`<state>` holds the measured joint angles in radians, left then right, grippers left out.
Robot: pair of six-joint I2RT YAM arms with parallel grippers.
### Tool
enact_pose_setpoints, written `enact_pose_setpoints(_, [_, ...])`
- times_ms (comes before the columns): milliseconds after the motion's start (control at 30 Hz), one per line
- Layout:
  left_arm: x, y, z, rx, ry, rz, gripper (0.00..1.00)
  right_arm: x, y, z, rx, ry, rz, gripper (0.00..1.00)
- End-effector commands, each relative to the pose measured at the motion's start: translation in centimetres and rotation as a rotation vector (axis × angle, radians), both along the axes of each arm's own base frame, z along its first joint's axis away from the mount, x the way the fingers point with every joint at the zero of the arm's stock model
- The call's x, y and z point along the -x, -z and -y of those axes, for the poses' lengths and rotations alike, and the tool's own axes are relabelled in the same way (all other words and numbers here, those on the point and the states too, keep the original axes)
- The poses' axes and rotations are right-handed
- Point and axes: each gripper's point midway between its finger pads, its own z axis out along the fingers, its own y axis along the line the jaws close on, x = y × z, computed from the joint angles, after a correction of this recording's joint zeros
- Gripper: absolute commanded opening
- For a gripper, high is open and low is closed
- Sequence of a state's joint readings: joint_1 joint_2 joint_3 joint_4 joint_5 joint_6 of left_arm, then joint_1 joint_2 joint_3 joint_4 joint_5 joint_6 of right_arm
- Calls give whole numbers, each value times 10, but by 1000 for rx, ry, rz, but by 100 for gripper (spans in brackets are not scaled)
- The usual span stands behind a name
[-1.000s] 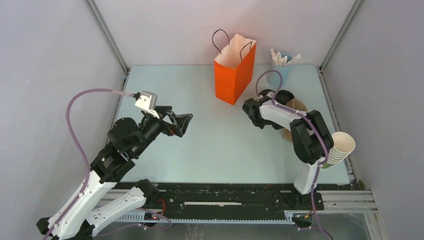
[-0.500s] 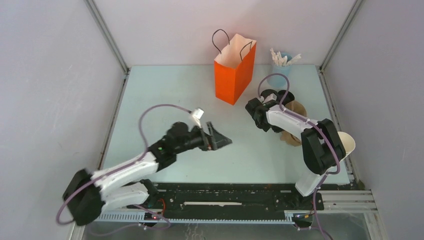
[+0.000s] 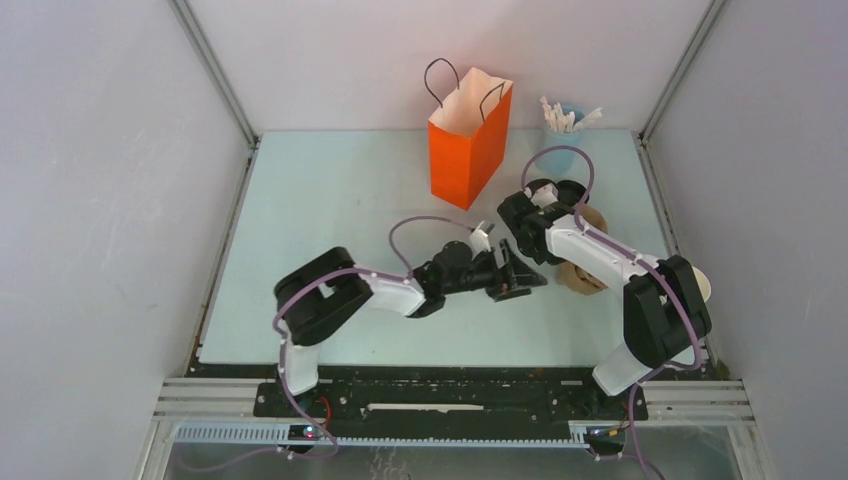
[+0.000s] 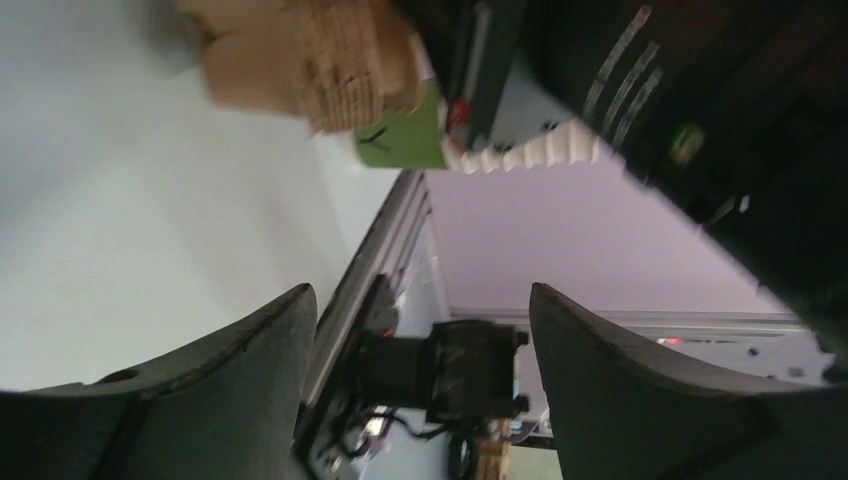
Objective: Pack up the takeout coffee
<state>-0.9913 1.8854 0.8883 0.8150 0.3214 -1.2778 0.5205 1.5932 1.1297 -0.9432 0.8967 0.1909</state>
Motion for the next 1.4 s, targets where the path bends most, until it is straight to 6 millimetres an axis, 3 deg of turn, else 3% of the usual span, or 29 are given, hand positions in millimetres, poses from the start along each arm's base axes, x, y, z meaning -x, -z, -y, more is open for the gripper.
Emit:
enact_pose_setpoints(0, [-14,-42,40,175,16,0,79,-2,-9,-2,-19,-19,30,0])
enact_pose_setpoints(133, [-23,-26,57,133,9,-19,71,-1,-10,-2,-23,-15,32,0])
enact_pose_setpoints(300, [-33,3,72,82,2,-55,72,-2,-9,-2,-28,-15,33,0])
enact_pose_setpoints(367, [-36,9,74,69,-8,-57,70,-1,-10,-2,-31,-14,33,0])
enact_pose_setpoints(467, [-41,19,75,51,-24,-53,58,-1,-11,-3,-50,-12,41,0])
enact_pose_setpoints(600, [-39,18,70,63,-30,-18,52,-2,-12,-2,-61,-15,43,0])
enact_pose_setpoints(767, [-51,33,62,60,-81,-52,53,-2,-12,-2,-90,-6,49,0])
enact_pose_setpoints(1000, [-67,33,82,56,-92,-45,65,-2,-12,-3,-112,1,56,0])
enact_pose_setpoints(1267, [-72,63,90,-56,-63,-73,75,2,-19,1,-85,8,70,0])
enact_pose_setpoints(1367, [-72,78,87,-104,-63,-85,72,5,-30,1,-77,18,94,0])
